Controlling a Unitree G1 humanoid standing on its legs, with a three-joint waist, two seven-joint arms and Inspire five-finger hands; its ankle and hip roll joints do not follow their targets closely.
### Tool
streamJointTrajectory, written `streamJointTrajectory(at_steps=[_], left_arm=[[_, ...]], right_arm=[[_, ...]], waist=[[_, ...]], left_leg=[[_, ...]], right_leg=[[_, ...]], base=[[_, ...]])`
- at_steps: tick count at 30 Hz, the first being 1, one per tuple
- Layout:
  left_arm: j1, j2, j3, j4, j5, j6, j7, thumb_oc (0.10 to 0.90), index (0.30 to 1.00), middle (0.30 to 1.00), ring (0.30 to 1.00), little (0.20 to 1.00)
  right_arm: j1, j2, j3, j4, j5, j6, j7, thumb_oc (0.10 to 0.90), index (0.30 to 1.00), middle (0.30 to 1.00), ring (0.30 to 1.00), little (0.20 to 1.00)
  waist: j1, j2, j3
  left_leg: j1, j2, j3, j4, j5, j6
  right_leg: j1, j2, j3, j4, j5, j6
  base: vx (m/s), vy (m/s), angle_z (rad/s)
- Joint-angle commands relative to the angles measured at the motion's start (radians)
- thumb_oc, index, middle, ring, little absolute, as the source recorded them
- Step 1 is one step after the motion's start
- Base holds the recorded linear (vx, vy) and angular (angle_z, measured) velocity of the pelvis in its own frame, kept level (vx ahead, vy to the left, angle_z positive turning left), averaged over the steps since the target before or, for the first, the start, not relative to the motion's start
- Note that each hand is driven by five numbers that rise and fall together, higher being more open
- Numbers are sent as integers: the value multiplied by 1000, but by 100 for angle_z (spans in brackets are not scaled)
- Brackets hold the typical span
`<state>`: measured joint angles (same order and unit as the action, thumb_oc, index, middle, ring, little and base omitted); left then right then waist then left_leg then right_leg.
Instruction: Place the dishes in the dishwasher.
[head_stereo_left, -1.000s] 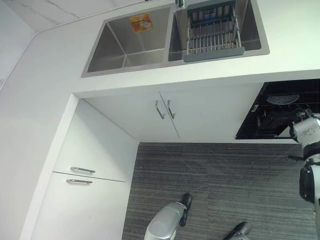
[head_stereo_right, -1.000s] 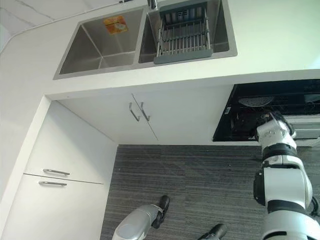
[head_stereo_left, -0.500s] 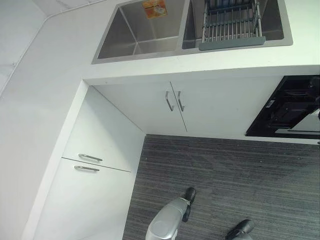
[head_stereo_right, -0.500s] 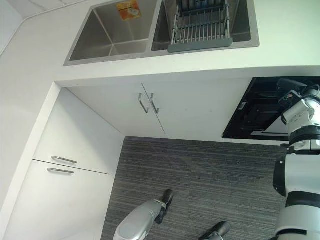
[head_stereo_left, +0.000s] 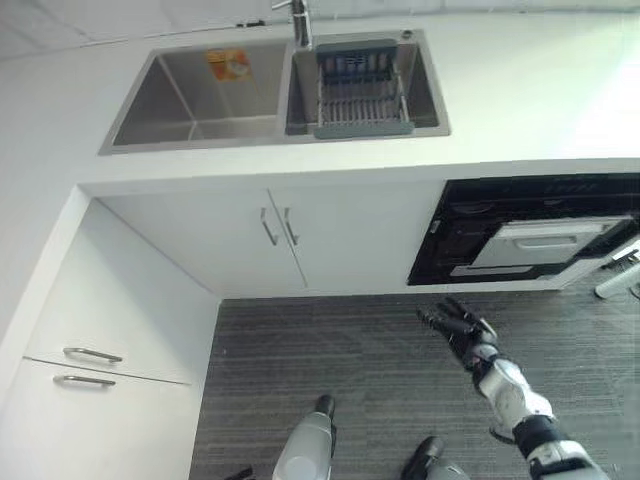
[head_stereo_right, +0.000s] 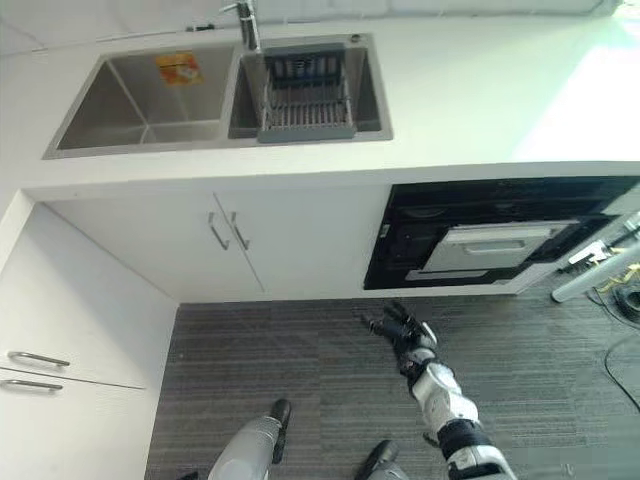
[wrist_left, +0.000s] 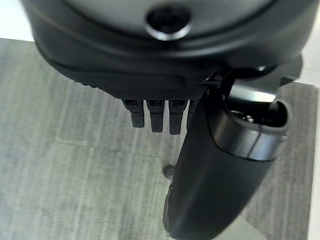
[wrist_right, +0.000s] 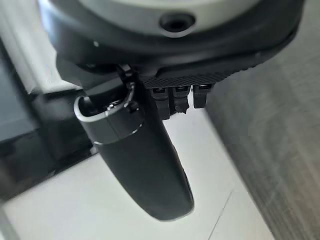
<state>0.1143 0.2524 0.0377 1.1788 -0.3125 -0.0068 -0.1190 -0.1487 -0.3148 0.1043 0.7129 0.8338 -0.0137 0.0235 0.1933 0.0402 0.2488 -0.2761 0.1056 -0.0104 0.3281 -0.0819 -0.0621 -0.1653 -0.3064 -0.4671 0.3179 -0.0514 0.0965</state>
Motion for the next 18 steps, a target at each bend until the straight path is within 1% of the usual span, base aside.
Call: streamJointTrajectory(at_steps=[1, 5, 7, 8, 9, 10, 11, 13, 14, 15, 16, 17, 18], left_arm=[[76, 54, -32, 26, -107, -42, -25, 800, 900, 900, 900, 900], [94, 47, 13, -24, -182, -73, -72, 800, 900, 900, 900, 900], [82, 47, 13, -31, -179, -84, -93, 800, 900, 900, 900, 900], [58, 47, 4, -43, -179, -76, -105, 800, 900, 900, 900, 900], [38, 50, -5, -53, -178, -67, -117, 800, 900, 900, 900, 900], [19, 53, -17, -61, -172, -61, -128, 800, 900, 900, 900, 900], [2, 54, -34, -70, -172, -56, -130, 800, 900, 900, 900, 900], [-22, 50, -59, -93, -179, -42, -134, 800, 900, 900, 900, 900], [-38, 52, -68, -108, -174, -28, -145, 800, 900, 900, 900, 900], [-48, 58, -76, -113, -169, -21, -147, 800, 900, 900, 900, 900], [-65, 64, -84, -114, -164, -8, -145, 800, 900, 900, 900, 900], [-78, 71, -88, -115, -166, 6, -143, 800, 900, 900, 900, 900], [-89, 75, -88, -110, -171, 14, -138, 800, 900, 900, 900, 900]], right_arm=[[-100, -64, -72, -19, -39, -91, 68, 800, 900, 900, 900, 900], [-58, -55, -61, 25, -88, -89, 93, 800, 900, 900, 900, 900], [-40, -52, -66, 42, -95, -98, 90, 800, 900, 900, 900, 900], [-15, -49, -70, 46, -97, -108, 73, 800, 900, 900, 900, 900], [3, -46, -80, 43, -84, -110, 64, 800, 900, 900, 900, 900], [22, -46, -91, 44, -80, -111, 64, 800, 900, 900, 900, 900], [34, -46, -97, 57, -84, -112, 69, 800, 900, 900, 900, 900], [42, -43, -105, 90, -85, -100, 77, 800, 900, 900, 900, 900], [53, -42, -116, 120, -109, -87, 95, 800, 900, 900, 900, 900], [58, -39, -119, 150, -118, -91, 114, 800, 900, 900, 900, 900], [62, -29, -123, 195, -111, -94, 138, 800, 900, 900, 900, 900], [64, -24, -128, 221, -92, -81, 144, 800, 900, 900, 900, 900], [69, -13, -135, 243, -97, -82, 149, 800, 900, 900, 900, 900]], waist=[[16, 9, -68], [11, 12, -80], [6, 9, -84], [-9, 1, -86], [-23, -6, -85], [-34, -13, -86], [-40, -20, -85], [-49, -30, -86], [-54, -34, -89], [-54, -37, -92], [-52, -42, -94], [-53, -45, -98], [-60, -49, -98]], left_leg=[[58, 84, 50, -28, -92, -57], [58, 101, 47, -28, -77, -69], [50, 100, 69, -28, -74, -68], [68, 110, 134, -28, -96, -77], [71, 117, 180, -28, -93, -78], [72, 113, 197, -28, -92, -78], [77, 98, 189, -28, -97, -73], [96, 53, 157, -28, -119, -49], [112, 31, 147, -28, -132, -34], [120, 20, 143, -28, -140, -25], [134, 3, 138, -28, -152, -11], [141, -10, 137, -28, -158, 0], [151, -23, 137, -28, -166, 12]], right_leg=[[56, -37, 67, -18, -107, 101], [65, -1, 86, -18, -130, 76], [75, 11, 78, -18, -137, 73], [101, 5, 54, -18, -154, 85], [111, -5, 30, -18, -146, 90], [118, -13, 12, -18, -140, 94], [122, -18, 8, -18, -136, 96], [124, -22, 31, -18, -129, 102], [131, -32, 46, -18, -117, 114], [136, -44, 49, -18, -107, 119], [149, -59, 47, -18, -89, 122], [160, -67, 44, -18, -71, 125], [178, -69, 43, -18, -38, 128]], base=[[-139, -179, -31], [-157, -124, -13], [-164, -49, 13], [-173, 15, 33], [-167, 67, 62], [-167, 138, 90], [-109, 202, 115], [-64, 321, 95], [-36, 388, 35], [-3, 407, -5], [46, 340, -18], [65, 336, -6], [80, 314, 7]])
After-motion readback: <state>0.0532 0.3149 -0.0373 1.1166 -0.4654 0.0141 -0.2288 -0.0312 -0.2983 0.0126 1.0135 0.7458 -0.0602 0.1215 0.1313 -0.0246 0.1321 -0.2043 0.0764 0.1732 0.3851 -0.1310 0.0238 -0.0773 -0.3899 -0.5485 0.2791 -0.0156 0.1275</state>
